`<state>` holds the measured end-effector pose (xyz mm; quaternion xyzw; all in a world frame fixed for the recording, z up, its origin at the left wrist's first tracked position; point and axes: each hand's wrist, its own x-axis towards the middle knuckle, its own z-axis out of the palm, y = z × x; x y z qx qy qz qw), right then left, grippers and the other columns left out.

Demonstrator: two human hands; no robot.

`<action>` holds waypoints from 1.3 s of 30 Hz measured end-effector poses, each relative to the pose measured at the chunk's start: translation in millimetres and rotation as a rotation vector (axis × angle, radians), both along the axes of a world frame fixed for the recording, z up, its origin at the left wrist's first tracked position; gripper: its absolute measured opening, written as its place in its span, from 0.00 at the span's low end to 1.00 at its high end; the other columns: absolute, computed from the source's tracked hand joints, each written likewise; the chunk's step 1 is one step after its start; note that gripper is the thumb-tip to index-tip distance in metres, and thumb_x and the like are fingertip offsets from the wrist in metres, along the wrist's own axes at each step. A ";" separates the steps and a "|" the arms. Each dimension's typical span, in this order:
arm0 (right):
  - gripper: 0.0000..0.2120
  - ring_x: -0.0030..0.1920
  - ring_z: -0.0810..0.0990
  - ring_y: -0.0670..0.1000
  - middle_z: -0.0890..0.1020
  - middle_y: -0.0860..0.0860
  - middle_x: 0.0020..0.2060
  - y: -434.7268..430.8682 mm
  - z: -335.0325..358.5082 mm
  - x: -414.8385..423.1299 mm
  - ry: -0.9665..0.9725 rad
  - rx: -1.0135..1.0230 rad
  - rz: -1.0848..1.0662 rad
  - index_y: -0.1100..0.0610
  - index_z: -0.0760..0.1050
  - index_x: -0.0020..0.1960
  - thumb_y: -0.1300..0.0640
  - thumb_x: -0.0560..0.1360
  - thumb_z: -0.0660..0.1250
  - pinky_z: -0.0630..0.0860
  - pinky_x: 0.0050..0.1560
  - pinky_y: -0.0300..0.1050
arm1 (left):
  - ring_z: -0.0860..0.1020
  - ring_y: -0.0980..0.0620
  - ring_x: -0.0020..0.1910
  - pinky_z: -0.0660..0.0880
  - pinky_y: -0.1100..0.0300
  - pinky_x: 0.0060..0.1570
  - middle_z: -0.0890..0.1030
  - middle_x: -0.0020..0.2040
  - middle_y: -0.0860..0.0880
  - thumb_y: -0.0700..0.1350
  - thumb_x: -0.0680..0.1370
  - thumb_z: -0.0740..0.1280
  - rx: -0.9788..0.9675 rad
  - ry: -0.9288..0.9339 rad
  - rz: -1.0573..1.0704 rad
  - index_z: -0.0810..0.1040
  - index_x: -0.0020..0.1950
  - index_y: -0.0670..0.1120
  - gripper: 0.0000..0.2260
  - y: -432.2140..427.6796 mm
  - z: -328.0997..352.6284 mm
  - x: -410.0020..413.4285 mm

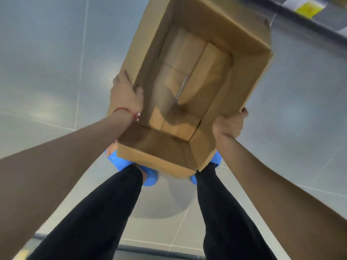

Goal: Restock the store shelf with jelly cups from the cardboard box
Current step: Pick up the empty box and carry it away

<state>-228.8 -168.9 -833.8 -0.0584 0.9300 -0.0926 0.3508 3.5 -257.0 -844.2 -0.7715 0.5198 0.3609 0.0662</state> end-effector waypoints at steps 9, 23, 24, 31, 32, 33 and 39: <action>0.29 0.58 0.80 0.62 0.79 0.56 0.55 12.0 59.1 -7.6 -0.031 0.074 0.144 0.53 0.60 0.78 0.68 0.78 0.56 0.73 0.54 0.47 | 0.76 0.31 0.52 0.73 0.46 0.51 0.80 0.51 0.34 0.41 0.79 0.61 0.074 -0.011 -0.036 0.70 0.61 0.41 0.12 20.3 44.8 15.7; 0.19 0.48 0.78 0.60 0.79 0.59 0.55 -9.6 230.4 10.2 -0.152 0.177 0.789 0.60 0.66 0.69 0.65 0.78 0.57 0.79 0.50 0.52 | 0.76 0.34 0.53 0.70 0.50 0.46 0.78 0.51 0.37 0.48 0.80 0.61 0.218 -0.116 0.315 0.70 0.54 0.43 0.09 113.6 228.5 69.5; 0.17 0.48 0.78 0.60 0.79 0.59 0.55 -10.4 234.9 14.2 -0.150 0.183 0.820 0.60 0.68 0.68 0.64 0.79 0.58 0.78 0.50 0.51 | 0.76 0.34 0.53 0.69 0.51 0.45 0.78 0.52 0.37 0.49 0.80 0.60 0.225 -0.121 0.319 0.71 0.55 0.43 0.10 120.3 236.4 73.8; 0.12 0.48 0.77 0.58 0.81 0.59 0.56 -12.2 289.3 98.8 -0.142 0.035 1.095 0.60 0.71 0.65 0.58 0.84 0.57 0.77 0.53 0.52 | 0.77 0.35 0.50 0.67 0.54 0.42 0.80 0.50 0.38 0.50 0.81 0.59 0.167 -0.110 0.470 0.72 0.53 0.42 0.11 187.1 304.1 153.0; 0.12 0.51 0.79 0.60 0.81 0.59 0.57 -15.9 296.8 115.9 -0.139 0.008 1.129 0.61 0.71 0.65 0.58 0.84 0.58 0.77 0.56 0.53 | 0.77 0.35 0.49 0.66 0.54 0.42 0.80 0.48 0.38 0.49 0.81 0.59 0.147 -0.111 0.510 0.72 0.51 0.42 0.10 192.8 314.7 165.6; 0.12 0.54 0.80 0.61 0.81 0.59 0.57 -19.5 304.4 132.9 -0.140 -0.014 1.162 0.61 0.71 0.65 0.58 0.84 0.58 0.76 0.57 0.53 | 0.77 0.35 0.49 0.66 0.54 0.41 0.80 0.48 0.38 0.49 0.81 0.58 0.134 -0.107 0.549 0.71 0.50 0.43 0.09 197.4 323.3 177.4; 0.14 0.60 0.77 0.65 0.77 0.62 0.60 -56.0 337.1 235.4 -0.128 -0.069 1.343 0.63 0.69 0.65 0.62 0.80 0.64 0.73 0.57 0.54 | 0.76 0.33 0.52 0.67 0.51 0.45 0.80 0.49 0.35 0.45 0.81 0.59 0.069 -0.114 0.764 0.73 0.49 0.41 0.09 201.2 362.0 258.3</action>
